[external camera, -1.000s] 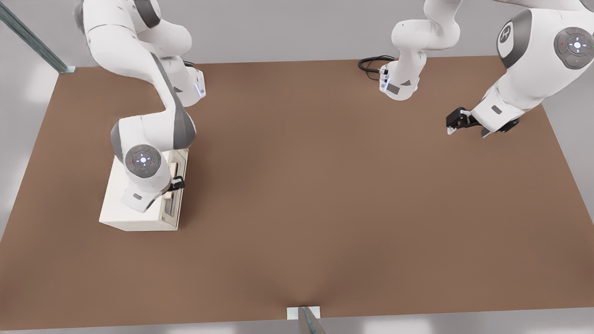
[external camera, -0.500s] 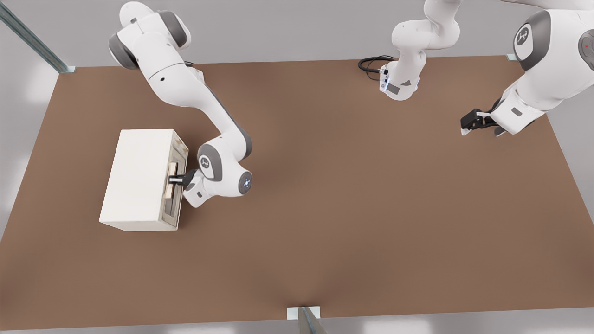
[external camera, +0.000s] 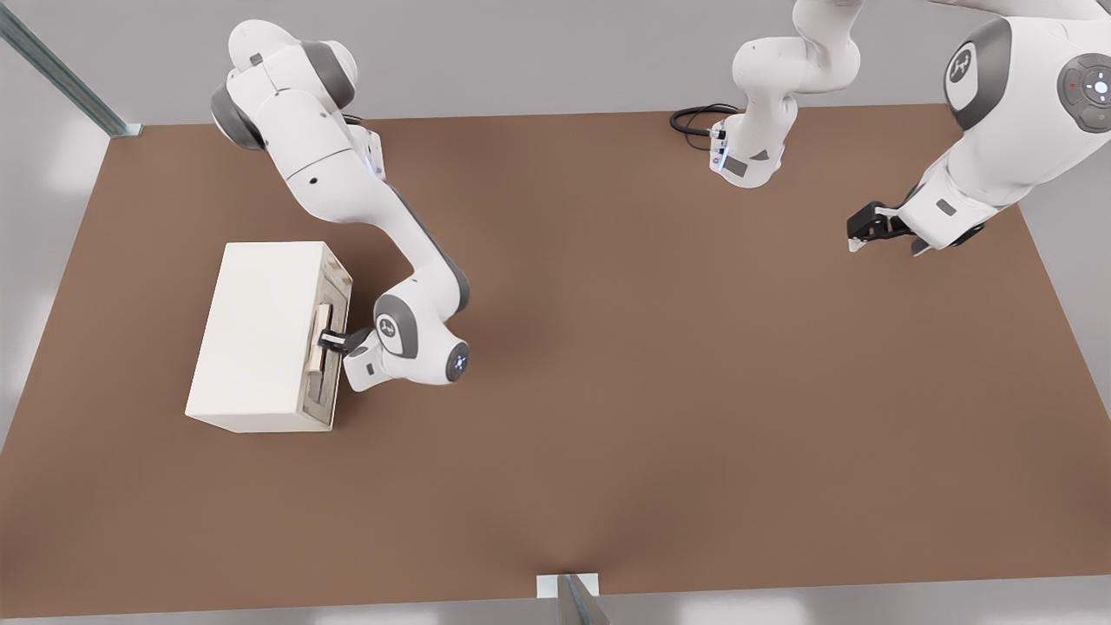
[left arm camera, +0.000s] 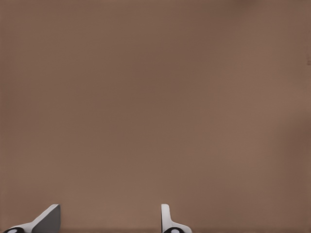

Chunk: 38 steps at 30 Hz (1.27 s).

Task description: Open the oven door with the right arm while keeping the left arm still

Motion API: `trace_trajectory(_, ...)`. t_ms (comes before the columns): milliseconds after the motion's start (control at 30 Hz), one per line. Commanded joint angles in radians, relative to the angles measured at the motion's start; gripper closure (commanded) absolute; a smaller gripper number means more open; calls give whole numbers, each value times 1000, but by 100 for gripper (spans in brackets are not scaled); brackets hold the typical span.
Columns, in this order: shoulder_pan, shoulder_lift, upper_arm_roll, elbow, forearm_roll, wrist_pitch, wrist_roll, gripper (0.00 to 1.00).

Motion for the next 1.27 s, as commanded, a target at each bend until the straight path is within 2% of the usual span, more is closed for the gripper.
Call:
trace_trajectory(0,-1,-1,0,-1,1,5,229,79)
trace_trajectory(200,11,0,1,18,21,-1,235,79)
trace_trajectory(300,89,102,5,171,93,-36,255,79)
trace_trajectory(367,161,218,5,349,142,-64,318,79)
trace_trajectory(400,163,232,6,427,196,-55,313,79)
trace_trajectory(433,137,223,6,498,338,-7,274,74)
trace_trajectory(467,76,192,8,501,452,28,220,0)
trace_trajectory(500,27,142,8,501,533,56,44,0)
trace_trajectory(567,-79,14,9,502,572,142,-345,0)
trace_trajectory(600,-144,-85,8,467,635,187,-506,0)
trace_trajectory(633,-280,-254,9,285,753,308,-714,0)
trace_trajectory(667,-343,-357,8,181,752,350,-831,0)
trace_trajectory(700,-356,-432,-11,130,752,353,-860,0)
trace_trajectory(767,-377,-469,-52,127,755,352,-903,0)
trace_trajectory(833,-377,-469,-63,127,759,353,-902,0)
trace_trajectory(1000,-386,-513,-63,65,756,433,-955,0)
trace_trajectory(1233,-386,-512,-63,62,750,441,-952,0)
